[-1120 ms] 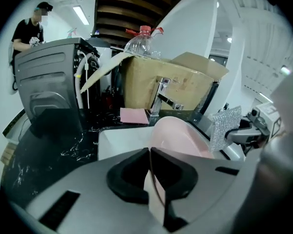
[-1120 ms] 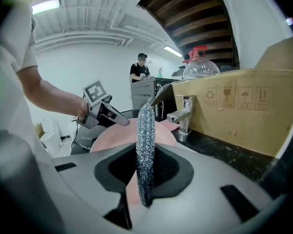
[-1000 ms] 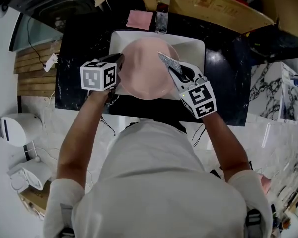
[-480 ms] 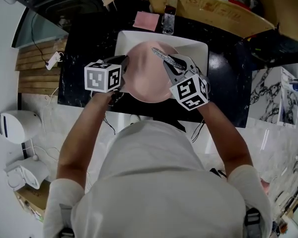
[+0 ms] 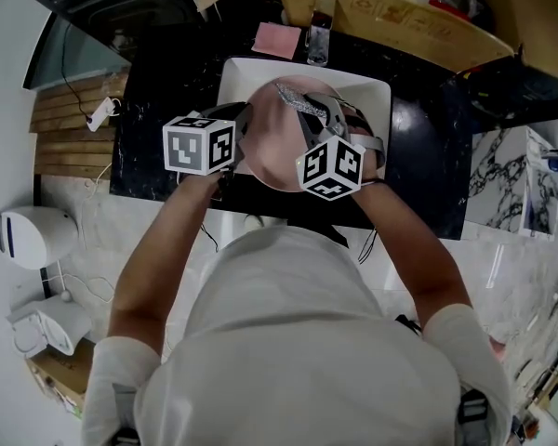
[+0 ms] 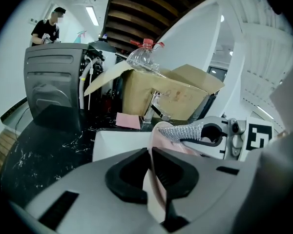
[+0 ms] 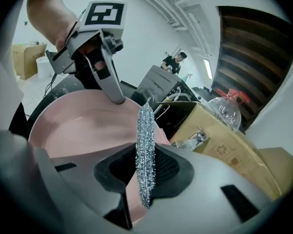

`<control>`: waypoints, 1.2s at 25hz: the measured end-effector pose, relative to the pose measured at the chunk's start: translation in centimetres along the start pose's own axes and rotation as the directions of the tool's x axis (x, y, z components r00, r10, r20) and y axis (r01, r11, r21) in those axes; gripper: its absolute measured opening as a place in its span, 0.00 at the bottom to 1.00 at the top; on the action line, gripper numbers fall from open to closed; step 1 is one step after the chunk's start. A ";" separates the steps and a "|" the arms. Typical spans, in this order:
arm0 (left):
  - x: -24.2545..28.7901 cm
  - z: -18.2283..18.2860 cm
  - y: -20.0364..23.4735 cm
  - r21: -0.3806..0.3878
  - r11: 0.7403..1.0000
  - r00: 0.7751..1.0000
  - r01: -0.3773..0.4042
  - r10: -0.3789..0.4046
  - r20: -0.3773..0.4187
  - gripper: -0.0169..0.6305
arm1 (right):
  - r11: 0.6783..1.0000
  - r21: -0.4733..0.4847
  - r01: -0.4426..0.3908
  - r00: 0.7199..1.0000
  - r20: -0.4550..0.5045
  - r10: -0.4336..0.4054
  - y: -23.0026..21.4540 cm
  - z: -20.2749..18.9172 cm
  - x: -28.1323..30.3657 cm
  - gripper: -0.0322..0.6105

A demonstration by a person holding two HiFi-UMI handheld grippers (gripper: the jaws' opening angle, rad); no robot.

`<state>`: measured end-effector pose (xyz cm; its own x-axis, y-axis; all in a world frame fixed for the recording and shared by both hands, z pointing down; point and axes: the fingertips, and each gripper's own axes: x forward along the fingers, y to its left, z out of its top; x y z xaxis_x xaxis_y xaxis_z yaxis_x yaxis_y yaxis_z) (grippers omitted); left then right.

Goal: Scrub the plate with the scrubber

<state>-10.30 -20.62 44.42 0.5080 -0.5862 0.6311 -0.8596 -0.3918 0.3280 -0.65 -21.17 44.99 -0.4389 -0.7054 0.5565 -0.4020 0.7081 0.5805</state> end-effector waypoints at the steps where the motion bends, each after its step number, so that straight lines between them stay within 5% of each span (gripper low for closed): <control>1: 0.0 0.1 -0.1 -0.002 1.000 1.000 0.003 -0.003 0.004 0.07 | 1.000 -0.015 -0.001 1.000 -0.003 0.001 0.3 0.2 0.1 0.17; 15: 0.3 1.1 0.0 -0.062 0.998 0.999 0.020 -0.017 0.047 0.09 | 0.966 -0.228 -0.120 0.992 0.020 0.127 7.6 2.8 -1.5 0.17; 23: -0.2 2.1 0.9 -0.056 0.998 0.997 0.001 0.003 0.082 0.09 | 0.944 -0.142 -0.297 0.951 0.044 0.306 11.1 3.2 -3.1 0.17; 30: -0.7 1.7 1.2 -0.031 0.999 0.996 -0.004 0.007 0.087 0.07 | 0.983 -0.010 -0.182 0.981 0.067 0.182 5.3 2.5 -3.5 0.17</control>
<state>-11.60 -21.85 43.17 0.5051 -0.6486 0.5694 -0.8629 -0.3670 0.3474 -3.31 -14.90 44.62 -0.5579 -0.5611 0.6115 -0.3074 0.8241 0.4758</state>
